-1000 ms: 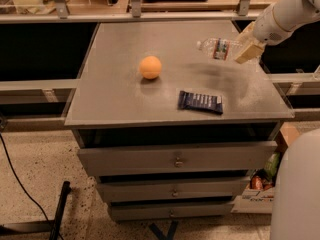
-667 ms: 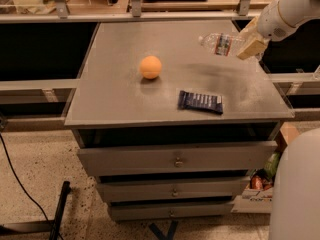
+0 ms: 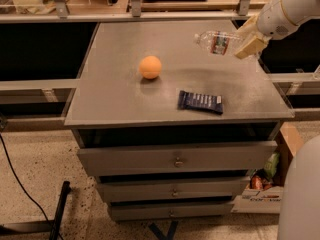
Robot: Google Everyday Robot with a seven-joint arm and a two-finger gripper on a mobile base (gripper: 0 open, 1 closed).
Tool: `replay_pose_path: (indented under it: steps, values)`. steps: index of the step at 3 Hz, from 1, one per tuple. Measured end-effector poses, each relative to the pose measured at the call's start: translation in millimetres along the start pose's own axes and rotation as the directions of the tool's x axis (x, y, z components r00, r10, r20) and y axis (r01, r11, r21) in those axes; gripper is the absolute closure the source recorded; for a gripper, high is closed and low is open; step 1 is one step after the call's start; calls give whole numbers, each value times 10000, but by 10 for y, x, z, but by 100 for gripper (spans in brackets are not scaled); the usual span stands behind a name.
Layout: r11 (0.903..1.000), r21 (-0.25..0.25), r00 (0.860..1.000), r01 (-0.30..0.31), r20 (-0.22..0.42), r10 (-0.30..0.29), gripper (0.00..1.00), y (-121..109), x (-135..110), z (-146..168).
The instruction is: Move water bottle near rxbar blueberry
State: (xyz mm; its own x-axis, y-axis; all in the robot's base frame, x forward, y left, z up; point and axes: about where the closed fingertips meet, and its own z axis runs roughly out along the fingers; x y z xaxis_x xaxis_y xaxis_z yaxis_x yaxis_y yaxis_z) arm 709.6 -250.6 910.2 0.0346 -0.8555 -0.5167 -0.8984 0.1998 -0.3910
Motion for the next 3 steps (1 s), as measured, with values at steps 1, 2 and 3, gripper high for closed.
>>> replay_pose_path:
  steps: [1,2,3]
  values:
    - [9980,-592,9997,221,137,-213,100,171,-114,117]
    - [9954,-821,9988,486,-48,-492,100,333,-257,181]
    - [9925,-1086,9971,560,-447,-611,97,611,-338,271]
